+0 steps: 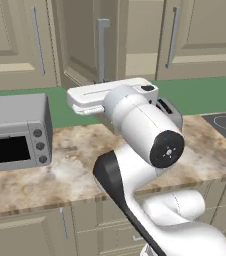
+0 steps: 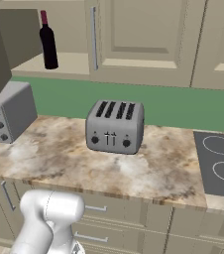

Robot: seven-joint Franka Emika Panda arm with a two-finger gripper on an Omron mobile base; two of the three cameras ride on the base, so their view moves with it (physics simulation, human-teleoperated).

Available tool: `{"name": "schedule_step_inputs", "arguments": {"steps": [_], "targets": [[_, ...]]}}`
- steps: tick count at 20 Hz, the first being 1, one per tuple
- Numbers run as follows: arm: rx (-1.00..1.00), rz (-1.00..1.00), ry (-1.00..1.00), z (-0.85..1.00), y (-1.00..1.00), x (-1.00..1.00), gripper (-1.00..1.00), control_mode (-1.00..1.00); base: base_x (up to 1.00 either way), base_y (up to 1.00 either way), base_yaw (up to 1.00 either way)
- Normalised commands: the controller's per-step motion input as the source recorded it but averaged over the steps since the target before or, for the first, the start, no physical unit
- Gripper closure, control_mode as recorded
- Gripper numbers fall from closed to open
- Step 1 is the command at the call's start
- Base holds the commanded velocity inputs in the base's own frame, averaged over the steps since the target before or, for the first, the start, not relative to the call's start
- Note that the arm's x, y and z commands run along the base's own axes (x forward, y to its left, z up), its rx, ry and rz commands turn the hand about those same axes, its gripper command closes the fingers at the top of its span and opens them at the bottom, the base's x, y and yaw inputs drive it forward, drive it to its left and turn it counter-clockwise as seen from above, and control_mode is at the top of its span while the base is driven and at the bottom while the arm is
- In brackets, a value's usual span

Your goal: Get the candle and the wine from the cabinet and move them to the dining counter.

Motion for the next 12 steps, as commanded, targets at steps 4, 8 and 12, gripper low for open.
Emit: {"name": "schedule_step_inputs", "arguments": {"steps": [4,8,12], "targets": [[-0.02,0.00,0.00,0.00,0.40,0.00,1.00,-1.00,0.00,0.00,0.00],[-0.02,0.00,0.01,0.00,0.41,0.00,1.00,-1.00,0.00,0.00,0.00],[-0.02,0.00,0.01,0.00,0.37,0.00,1.00,-1.00,0.00,0.00,0.00]]}}
